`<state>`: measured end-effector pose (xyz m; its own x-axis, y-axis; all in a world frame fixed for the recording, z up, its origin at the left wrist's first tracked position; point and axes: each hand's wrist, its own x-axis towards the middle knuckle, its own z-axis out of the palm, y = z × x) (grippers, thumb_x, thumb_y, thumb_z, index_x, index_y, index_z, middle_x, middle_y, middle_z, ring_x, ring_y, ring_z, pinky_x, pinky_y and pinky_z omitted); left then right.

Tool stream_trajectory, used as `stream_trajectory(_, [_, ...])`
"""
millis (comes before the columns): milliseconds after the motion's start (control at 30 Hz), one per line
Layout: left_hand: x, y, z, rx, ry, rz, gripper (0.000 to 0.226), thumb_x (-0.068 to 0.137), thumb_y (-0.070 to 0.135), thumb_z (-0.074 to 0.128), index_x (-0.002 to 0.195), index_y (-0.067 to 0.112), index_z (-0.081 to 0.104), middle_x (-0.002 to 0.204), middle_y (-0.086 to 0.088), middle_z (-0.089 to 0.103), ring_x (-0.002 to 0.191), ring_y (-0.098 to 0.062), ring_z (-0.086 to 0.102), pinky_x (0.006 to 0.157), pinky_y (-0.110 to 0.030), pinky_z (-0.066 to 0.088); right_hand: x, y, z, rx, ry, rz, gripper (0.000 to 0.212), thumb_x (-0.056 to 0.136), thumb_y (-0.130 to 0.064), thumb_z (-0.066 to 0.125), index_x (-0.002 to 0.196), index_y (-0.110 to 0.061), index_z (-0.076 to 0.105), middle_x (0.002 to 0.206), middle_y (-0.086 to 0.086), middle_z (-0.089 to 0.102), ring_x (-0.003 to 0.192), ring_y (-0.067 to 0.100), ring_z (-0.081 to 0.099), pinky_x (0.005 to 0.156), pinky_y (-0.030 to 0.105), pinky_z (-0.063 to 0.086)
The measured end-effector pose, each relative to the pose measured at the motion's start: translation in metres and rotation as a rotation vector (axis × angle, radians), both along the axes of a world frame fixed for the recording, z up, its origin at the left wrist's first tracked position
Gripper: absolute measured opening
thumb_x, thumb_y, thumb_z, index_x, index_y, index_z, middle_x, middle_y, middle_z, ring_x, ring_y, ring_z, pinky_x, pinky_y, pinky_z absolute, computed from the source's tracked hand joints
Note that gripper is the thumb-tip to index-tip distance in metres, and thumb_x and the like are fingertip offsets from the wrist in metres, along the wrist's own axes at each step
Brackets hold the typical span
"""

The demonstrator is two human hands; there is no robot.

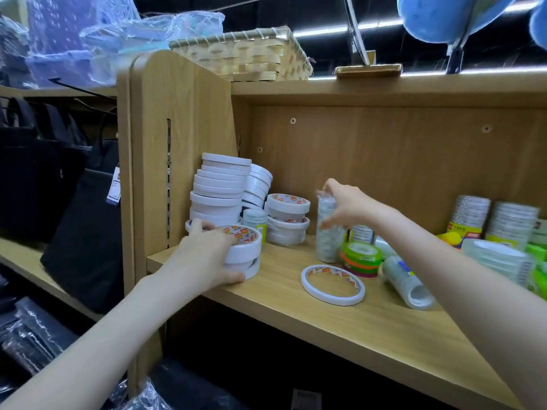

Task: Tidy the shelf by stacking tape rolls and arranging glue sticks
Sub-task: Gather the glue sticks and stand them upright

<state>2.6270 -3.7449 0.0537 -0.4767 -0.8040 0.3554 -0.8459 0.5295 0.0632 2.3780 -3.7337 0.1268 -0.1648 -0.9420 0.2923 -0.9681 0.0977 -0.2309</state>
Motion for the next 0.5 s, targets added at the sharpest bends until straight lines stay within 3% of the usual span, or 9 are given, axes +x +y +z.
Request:
stream_trajectory(133, [0.004,-0.004,0.008,0.137,0.05,-0.048,0.072,0.077,0.047,0.068,0.136,0.014,0.043,0.136,-0.009,0.04,0.135,-0.018,0.013,0.104,-0.028,0.029,0.007,0.007,0.01,0.058,0.382,-0.221,0.067,0.071,-0.032,0.078,0.123,-0.013,0.04,0.128,0.013,0.035,0.12,0.034,0.036,0.091,0.044,0.04])
stream_trajectory(233, [0.012,-0.006,0.012,0.183,0.079,-0.094,0.068,0.076,0.043,0.07,0.134,0.015,0.046,0.141,-0.007,0.033,0.137,-0.015,0.012,0.105,-0.028,0.028,0.035,0.0,0.014,-0.179,0.581,-0.18,0.055,0.078,-0.034,0.068,0.125,-0.016,0.045,0.13,0.012,0.037,0.121,0.034,0.032,0.093,0.043,0.034])
stream_trajectory(300, [0.017,-0.005,0.011,0.178,0.083,-0.118,0.065,0.076,0.041,0.07,0.132,0.017,0.048,0.142,-0.003,0.035,0.137,-0.014,0.013,0.106,-0.029,0.027,0.057,-0.013,0.007,-0.251,0.532,0.075,0.046,0.084,-0.024,0.06,0.127,-0.019,0.046,0.131,0.01,0.038,0.119,0.031,0.035,0.092,0.04,0.034])
stream_trajectory(367, [0.021,-0.003,0.009,0.118,0.071,-0.126,0.064,0.076,0.041,0.07,0.131,0.018,0.048,0.141,0.002,0.037,0.134,-0.016,0.014,0.108,-0.032,0.024,0.076,-0.027,-0.007,-0.101,0.456,0.283,0.049,0.086,-0.021,0.059,0.133,-0.022,0.043,0.134,0.008,0.037,0.122,0.028,0.034,0.096,0.041,0.034])
stream_trajectory(433, [0.025,0.0,0.006,0.079,0.092,-0.108,0.062,0.077,0.04,0.069,0.131,0.02,0.047,0.141,0.005,0.034,0.133,-0.02,0.016,0.108,-0.035,0.024,0.086,-0.038,-0.019,0.033,0.328,0.342,0.049,0.086,-0.021,0.061,0.132,-0.019,0.043,0.133,0.009,0.041,0.121,0.027,0.038,0.096,0.038,0.035])
stream_trajectory(500, [0.029,0.001,0.005,0.09,0.108,-0.118,0.061,0.078,0.039,0.069,0.132,0.019,0.047,0.139,0.004,0.036,0.129,-0.02,0.026,0.106,-0.035,0.029,0.086,-0.043,-0.022,0.008,0.162,0.37,0.039,0.085,-0.019,0.064,0.121,-0.011,0.051,0.127,0.01,0.05,0.117,0.026,0.046,0.085,0.028,0.036])
